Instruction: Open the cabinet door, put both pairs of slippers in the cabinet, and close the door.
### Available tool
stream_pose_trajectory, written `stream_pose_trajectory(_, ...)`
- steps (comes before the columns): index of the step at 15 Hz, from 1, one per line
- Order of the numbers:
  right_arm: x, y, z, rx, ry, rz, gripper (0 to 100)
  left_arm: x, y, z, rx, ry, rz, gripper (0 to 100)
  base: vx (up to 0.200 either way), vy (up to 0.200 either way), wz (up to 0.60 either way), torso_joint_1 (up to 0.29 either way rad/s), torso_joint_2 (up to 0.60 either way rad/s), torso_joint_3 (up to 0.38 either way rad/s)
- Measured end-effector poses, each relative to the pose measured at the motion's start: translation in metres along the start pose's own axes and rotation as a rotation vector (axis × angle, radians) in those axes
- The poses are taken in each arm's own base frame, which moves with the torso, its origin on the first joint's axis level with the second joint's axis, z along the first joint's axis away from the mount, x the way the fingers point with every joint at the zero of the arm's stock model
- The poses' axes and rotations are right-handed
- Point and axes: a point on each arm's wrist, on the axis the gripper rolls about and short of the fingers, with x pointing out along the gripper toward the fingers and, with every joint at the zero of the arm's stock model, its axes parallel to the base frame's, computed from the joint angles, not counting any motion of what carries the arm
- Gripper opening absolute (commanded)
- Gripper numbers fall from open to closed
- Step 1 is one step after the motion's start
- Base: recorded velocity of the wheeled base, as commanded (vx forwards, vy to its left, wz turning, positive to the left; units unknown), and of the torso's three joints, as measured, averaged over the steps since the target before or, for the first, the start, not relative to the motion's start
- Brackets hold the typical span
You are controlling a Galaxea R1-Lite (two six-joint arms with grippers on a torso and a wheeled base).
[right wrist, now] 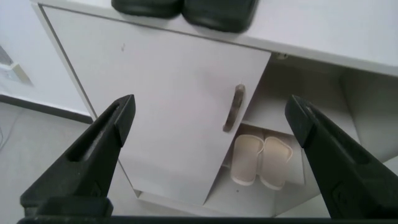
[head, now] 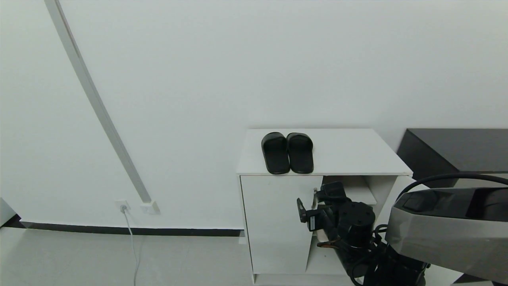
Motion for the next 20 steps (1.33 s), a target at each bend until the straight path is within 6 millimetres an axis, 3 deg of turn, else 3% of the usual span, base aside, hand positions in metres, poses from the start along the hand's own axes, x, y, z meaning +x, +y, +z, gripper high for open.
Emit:
stream_pose_trajectory(8, 0.006, -0.006, 0.001, 0.004, -0.007, 0.018, 100, 0.000, 0.000, 0.000, 0.000, 0.000, 0.000, 0, 0.000, 0.000, 0.00, 0.040, -0.08, -0.043)
stream_pose_trajectory(12, 0.025, 0.003, 0.019, 0.008, 0.039, 0.029, 100, 0.000, 0.000, 0.000, 0.007, 0.000, -0.001, 0, 0.000, 0.000, 0.00, 0.000, 0.00, 0.000)
stream_pose_trajectory(17, 0.045, 0.013, 0.089, 0.078, 0.241, 0.011, 100, 0.000, 0.000, 0.000, 0.005, 0.000, -0.002, 0, 0.000, 0.000, 0.00, 0.000, 0.00, 0.000)
stream_pose_trajectory(20, 0.045, 0.021, 0.131, 0.175, 0.217, 0.018, 100, 0.000, 0.000, 0.000, 0.004, 0.001, -0.001, 0, 0.000, 0.000, 0.00, 0.000, 0.00, 0.000)
